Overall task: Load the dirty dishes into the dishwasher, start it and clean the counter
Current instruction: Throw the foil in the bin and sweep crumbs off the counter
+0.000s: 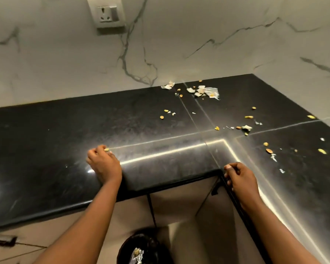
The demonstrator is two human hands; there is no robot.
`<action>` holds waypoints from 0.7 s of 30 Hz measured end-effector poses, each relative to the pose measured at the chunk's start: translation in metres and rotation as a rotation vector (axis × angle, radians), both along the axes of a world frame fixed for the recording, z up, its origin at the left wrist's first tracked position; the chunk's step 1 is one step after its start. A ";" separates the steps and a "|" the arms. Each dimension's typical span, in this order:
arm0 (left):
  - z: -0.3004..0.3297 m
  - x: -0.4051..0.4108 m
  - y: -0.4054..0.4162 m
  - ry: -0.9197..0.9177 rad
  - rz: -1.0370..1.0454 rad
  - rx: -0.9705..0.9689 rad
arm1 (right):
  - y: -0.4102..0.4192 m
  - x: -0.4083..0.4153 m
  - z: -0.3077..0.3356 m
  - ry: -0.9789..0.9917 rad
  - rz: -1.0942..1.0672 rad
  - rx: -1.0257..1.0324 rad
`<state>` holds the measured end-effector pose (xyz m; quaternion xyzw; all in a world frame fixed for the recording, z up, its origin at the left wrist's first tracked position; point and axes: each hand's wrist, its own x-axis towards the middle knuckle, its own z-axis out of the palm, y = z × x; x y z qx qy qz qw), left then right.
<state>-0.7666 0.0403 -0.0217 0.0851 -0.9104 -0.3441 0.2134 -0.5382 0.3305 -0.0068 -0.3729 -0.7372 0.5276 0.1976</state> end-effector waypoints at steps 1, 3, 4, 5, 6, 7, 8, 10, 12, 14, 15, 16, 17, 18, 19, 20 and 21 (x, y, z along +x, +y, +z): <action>0.000 -0.012 -0.003 -0.032 0.028 -0.056 | 0.008 -0.008 -0.001 -0.023 0.016 0.061; 0.001 -0.030 -0.009 -0.118 0.069 -0.123 | 0.027 -0.021 -0.004 -0.087 0.019 0.210; 0.000 -0.036 -0.009 -0.157 0.071 -0.158 | 0.037 -0.027 -0.004 -0.118 0.015 0.272; -0.001 -0.039 -0.009 -0.179 0.060 -0.199 | 0.046 -0.031 -0.005 -0.147 0.007 0.315; -0.003 -0.042 -0.006 -0.183 0.040 -0.238 | 0.054 -0.035 -0.006 -0.167 0.001 0.343; -0.002 -0.043 -0.002 -0.170 0.017 -0.254 | 0.061 -0.037 -0.007 -0.185 -0.005 0.354; -0.001 -0.043 0.003 -0.152 -0.007 -0.241 | 0.065 -0.038 -0.009 -0.198 -0.007 0.351; 0.003 -0.045 0.026 -0.124 -0.082 -0.167 | 0.072 -0.041 -0.008 -0.204 -0.010 0.316; 0.005 -0.043 0.064 -0.091 -0.235 -0.101 | 0.074 -0.043 -0.006 -0.196 -0.035 0.285; 0.007 -0.034 0.107 -0.062 -0.445 -0.086 | 0.075 -0.045 -0.005 -0.191 -0.049 0.270; 0.006 -0.028 0.128 -0.054 -0.542 -0.078 | 0.076 -0.045 -0.005 -0.181 -0.047 0.251; 0.006 -0.021 0.150 -0.051 -0.625 -0.072 | 0.077 -0.045 -0.005 -0.165 -0.052 0.220; 0.005 -0.015 0.170 -0.052 -0.689 -0.066 | 0.078 -0.044 -0.005 -0.145 -0.054 0.175; 0.002 -0.011 0.186 -0.055 -0.739 -0.061 | 0.076 -0.044 -0.005 -0.128 -0.056 0.122; 0.001 -0.007 0.204 -0.058 -0.791 -0.037 | 0.078 -0.043 -0.003 -0.115 -0.060 0.080; 0.000 -0.004 0.218 -0.059 -0.848 -0.002 | 0.077 -0.043 -0.003 -0.100 -0.057 0.043; 0.001 -0.001 0.232 -0.059 -0.909 0.044 | 0.080 -0.042 -0.002 -0.084 -0.047 0.015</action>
